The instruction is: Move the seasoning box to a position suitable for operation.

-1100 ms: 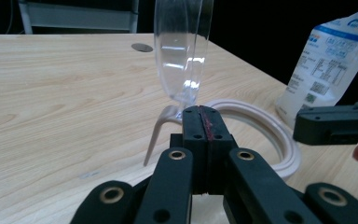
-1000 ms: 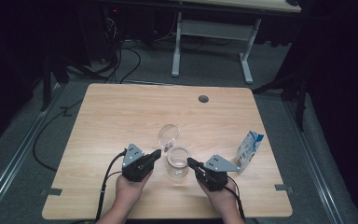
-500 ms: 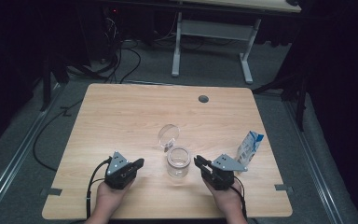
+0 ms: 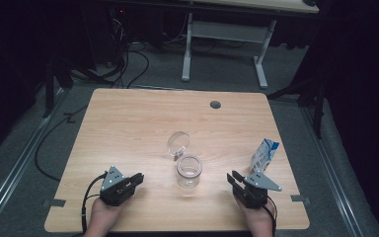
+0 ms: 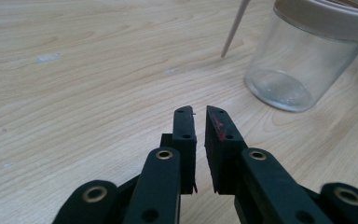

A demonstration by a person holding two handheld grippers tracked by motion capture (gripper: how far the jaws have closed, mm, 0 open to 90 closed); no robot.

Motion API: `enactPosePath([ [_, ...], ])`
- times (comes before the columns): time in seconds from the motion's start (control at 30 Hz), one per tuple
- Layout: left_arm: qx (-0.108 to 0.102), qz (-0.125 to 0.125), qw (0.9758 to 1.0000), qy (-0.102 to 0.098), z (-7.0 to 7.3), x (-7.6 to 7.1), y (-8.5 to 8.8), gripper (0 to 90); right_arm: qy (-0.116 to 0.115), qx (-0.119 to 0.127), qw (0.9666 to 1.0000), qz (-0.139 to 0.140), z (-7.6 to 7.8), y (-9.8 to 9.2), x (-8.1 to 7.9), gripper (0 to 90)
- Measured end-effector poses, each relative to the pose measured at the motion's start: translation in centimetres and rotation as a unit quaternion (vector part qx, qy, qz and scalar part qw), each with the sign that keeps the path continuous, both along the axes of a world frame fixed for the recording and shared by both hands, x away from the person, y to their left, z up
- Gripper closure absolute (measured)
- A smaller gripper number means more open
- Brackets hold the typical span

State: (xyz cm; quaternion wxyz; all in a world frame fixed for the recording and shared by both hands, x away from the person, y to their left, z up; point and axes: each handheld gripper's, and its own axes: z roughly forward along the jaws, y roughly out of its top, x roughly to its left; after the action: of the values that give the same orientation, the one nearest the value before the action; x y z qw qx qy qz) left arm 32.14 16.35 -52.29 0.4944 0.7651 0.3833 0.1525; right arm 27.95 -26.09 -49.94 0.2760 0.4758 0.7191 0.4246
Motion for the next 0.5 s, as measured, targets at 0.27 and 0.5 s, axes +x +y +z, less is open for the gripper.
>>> enactPosePath([
  [0.27, 0.030, 0.010, 0.9995, -0.009, 0.0, -0.1, -0.2, 72.2, 0.011, -0.003, 0.9994, -0.033, -0.7, -2.2, -1.3, 71.5],
  [0.5, 0.046, 0.007, 0.9989, -0.001, -0.4, 0.1, -0.9, 65.7, 0.006, 0.001, 0.9986, -0.053, -0.7, -3.8, -2.0, 71.3],
])
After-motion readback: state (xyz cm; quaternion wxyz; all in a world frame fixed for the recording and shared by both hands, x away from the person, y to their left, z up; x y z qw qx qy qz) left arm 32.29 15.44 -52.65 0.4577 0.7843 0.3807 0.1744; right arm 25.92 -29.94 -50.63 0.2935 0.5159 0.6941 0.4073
